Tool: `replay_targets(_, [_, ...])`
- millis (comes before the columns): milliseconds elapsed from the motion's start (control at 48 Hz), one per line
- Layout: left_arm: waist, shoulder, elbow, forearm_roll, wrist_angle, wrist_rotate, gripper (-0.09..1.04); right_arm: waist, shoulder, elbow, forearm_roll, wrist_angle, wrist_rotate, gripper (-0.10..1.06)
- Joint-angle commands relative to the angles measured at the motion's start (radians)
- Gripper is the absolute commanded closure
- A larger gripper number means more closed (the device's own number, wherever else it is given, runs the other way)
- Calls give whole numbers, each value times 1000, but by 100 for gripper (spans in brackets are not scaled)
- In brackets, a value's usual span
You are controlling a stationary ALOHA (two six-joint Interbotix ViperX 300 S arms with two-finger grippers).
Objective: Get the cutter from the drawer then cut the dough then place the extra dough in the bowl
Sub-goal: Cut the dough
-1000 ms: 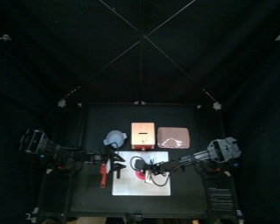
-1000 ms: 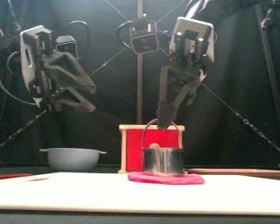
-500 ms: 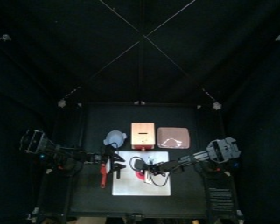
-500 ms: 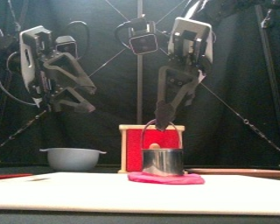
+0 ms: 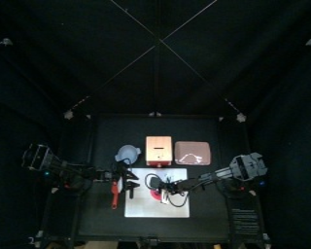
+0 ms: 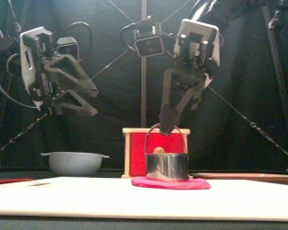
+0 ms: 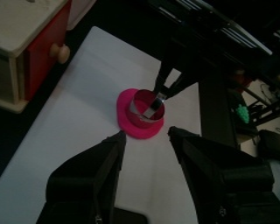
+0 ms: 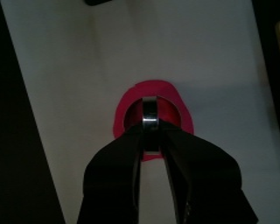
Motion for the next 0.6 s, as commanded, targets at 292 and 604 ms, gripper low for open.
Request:
replay_targets(292, [0,-3,-9,0,-9,2,12,-11,-14,25,37,3,2,41])
replay_targets(604, [0,-3,-9,0,-11,2,12,-15,-14,41,48,2,2,41])
